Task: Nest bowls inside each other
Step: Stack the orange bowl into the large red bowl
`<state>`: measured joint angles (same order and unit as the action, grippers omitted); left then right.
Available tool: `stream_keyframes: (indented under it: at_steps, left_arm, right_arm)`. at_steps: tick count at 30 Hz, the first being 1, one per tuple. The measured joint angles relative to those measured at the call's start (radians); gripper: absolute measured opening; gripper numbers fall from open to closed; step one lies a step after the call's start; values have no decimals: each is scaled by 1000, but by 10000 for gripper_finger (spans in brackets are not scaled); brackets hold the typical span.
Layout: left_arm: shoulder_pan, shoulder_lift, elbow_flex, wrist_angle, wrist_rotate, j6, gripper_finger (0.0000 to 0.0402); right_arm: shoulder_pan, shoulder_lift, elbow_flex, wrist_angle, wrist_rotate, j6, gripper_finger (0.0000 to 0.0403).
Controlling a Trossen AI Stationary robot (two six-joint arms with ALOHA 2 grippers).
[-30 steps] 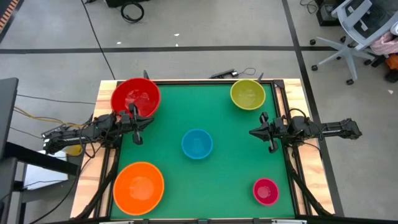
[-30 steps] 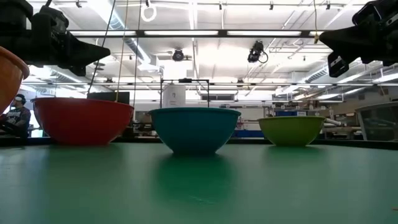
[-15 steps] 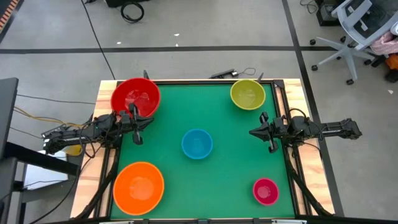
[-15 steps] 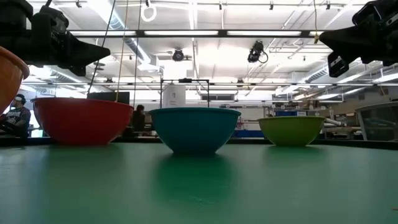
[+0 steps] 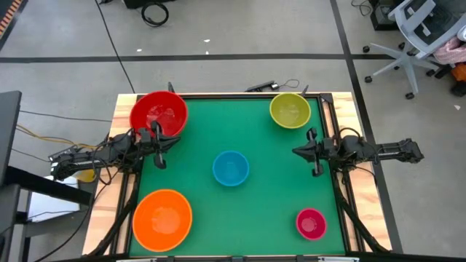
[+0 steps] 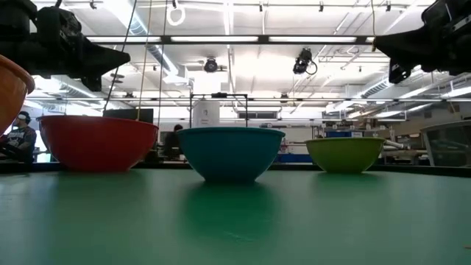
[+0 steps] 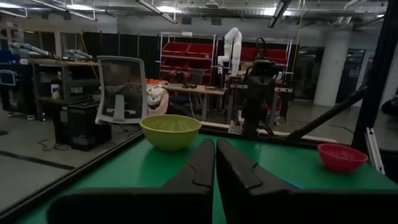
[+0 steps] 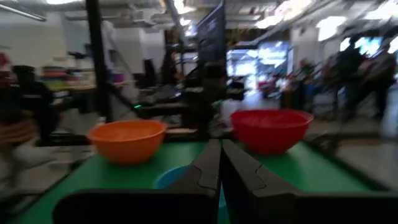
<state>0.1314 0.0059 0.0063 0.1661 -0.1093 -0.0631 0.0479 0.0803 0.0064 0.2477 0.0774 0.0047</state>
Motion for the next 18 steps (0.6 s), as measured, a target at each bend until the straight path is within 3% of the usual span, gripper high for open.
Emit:
stream_keyframes:
  at_steps: [6, 9, 13, 15, 18]
  left_arm:
    - [0, 0, 0, 21, -28, 92, 18]
    - [0, 0, 0, 48, -32, 131, 18]
    - [0, 5, 0, 50, -32, 102, 18]
    - [0, 27, 0, 45, -40, 93, 19]
    - [0, 80, 0, 68, -61, 91, 28]
  right_arm:
    - [0, 0, 0, 183, 58, -17, 18]
    - [0, -1, 0, 285, 281, -7, 18]
    - [-7, 4, 0, 260, 616, 68, 18]
    - [-22, 27, 0, 204, 682, 84, 18]
    - [-53, 83, 0, 193, 664, 188, 18]
